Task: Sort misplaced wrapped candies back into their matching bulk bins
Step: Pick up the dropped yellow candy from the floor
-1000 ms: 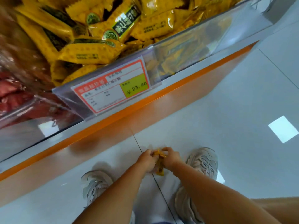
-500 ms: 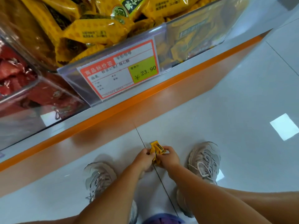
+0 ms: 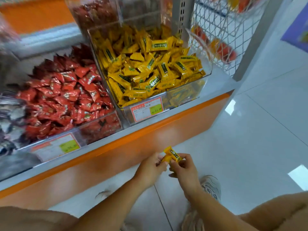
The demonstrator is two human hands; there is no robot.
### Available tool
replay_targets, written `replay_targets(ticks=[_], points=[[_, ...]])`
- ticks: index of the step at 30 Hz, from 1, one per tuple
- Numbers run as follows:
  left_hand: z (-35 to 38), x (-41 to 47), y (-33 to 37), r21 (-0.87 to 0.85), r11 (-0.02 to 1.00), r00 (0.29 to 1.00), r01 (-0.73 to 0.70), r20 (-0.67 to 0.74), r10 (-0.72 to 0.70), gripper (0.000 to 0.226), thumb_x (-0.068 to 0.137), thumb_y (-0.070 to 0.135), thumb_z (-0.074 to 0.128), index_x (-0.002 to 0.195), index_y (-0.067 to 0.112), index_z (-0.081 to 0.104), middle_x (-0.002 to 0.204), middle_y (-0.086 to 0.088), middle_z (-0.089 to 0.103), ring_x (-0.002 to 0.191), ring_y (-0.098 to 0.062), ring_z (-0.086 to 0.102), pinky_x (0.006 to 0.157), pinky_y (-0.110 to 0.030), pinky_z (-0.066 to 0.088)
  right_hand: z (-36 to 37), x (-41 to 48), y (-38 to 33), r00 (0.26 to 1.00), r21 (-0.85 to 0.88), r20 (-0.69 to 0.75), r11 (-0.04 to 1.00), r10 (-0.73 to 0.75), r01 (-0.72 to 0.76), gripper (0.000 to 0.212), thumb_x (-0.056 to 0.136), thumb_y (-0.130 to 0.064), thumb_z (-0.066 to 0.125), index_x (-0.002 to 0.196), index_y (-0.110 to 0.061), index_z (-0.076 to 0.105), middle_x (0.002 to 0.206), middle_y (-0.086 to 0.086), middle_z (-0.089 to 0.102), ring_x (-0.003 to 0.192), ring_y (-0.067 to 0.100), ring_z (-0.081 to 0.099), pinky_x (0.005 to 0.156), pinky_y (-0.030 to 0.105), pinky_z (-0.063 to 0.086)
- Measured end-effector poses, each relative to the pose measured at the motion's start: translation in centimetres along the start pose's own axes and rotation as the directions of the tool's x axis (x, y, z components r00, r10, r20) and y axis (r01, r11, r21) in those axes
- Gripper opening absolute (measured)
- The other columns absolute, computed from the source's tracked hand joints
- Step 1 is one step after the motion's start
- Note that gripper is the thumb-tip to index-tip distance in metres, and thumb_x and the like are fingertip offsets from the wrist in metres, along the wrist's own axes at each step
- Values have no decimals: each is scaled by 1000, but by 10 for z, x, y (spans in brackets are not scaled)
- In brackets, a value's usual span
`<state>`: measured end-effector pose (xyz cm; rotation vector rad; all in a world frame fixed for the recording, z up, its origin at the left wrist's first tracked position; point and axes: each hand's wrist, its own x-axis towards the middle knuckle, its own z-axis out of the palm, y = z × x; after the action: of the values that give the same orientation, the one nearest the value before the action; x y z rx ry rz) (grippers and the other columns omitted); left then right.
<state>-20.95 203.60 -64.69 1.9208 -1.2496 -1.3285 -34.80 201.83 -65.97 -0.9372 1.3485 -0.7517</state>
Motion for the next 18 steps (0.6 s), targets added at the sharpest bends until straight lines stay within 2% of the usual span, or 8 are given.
replay_targets(ticks=[2, 4, 6, 9, 12, 15, 16, 18], points=[[-18, -22, 37, 175, 973, 985, -149, -60, 161, 11, 93, 39, 56, 88, 30, 53, 77, 8, 64, 70, -7, 59, 67, -32, 49, -4, -20, -32, 980, -71, -8, 977, -200, 199, 17, 90, -13, 63, 101, -24, 55, 86, 5, 65, 79, 18, 65, 59, 26, 56], [-38, -52, 80, 381, 884, 931, -270, -132, 341, 15, 93, 46, 52, 95, 32, 52, 78, 9, 62, 69, -7, 55, 57, -22, 41, -5, -40, -64, 929, -104, 15, 924, -369, 368, 20, 90, -16, 63, 96, -33, 57, 84, -5, 65, 81, 17, 64, 60, 27, 56], [-60, -81, 121, 547, 768, 836, -333, -206, 509, 20, 91, 53, 50, 100, 36, 47, 86, 14, 62, 73, -3, 54, 58, -20, 39, -6, -57, -100, 868, -124, 50, 859, -494, 496, 27, 89, -17, 65, 91, -44, 58, 85, -10, 65, 78, 13, 64, 64, 30, 55], [-101, -110, 167, 577, 705, 643, -413, -364, 674, 22, 86, 55, 53, 101, 42, 44, 78, 27, 56, 68, 9, 50, 56, -13, 34, -4, -68, -158, 760, -139, 103, 747, -642, 650, 35, 87, -19, 68, 97, -51, 56, 90, -10, 65, 80, 15, 64, 69, 34, 55], [-145, -114, 193, 573, 720, 513, -392, -513, 688, 15, 88, 51, 54, 95, 38, 49, 67, 22, 49, 60, 0, 49, 50, -19, 30, 3, -61, -216, 621, -203, 99, 595, -778, 778, 28, 87, -25, 68, 106, -40, 55, 98, -9, 62, 89, 9, 60, 74, 26, 52], [-182, -92, 202, 563, 768, 485, -307, -602, 635, 16, 91, 45, 55, 93, 31, 49, 75, 14, 51, 61, -11, 51, 51, -29, 35, 23, -35, -274, 533, -308, 100, 483, -840, 819, 27, 87, -29, 67, 108, -38, 52, 96, -16, 57, 90, 0, 55, 73, 25, 49], [-192, -80, 204, 545, 789, 492, -282, -624, 607, 16, 91, 46, 56, 92, 31, 50, 79, 13, 56, 68, -14, 55, 54, -30, 37, 32, -23, -290, 536, -357, 118, 468, -836, 808, 29, 87, -30, 68, 111, -36, 53, 100, -16, 58, 92, -1, 55, 76, 27, 50], [-205, -56, 204, 478, 843, 545, -245, -651, 528, 18, 90, 46, 58, 99, 31, 55, 95, 9, 64, 86, -17, 60, 64, -32, 42, 45, 2, -311, 603, -468, 171, 475, -779, 746, 47, 86, -33, 70, 128, -27, 51, 117, -8, 59, 104, 6, 57, 88, 36, 51]])
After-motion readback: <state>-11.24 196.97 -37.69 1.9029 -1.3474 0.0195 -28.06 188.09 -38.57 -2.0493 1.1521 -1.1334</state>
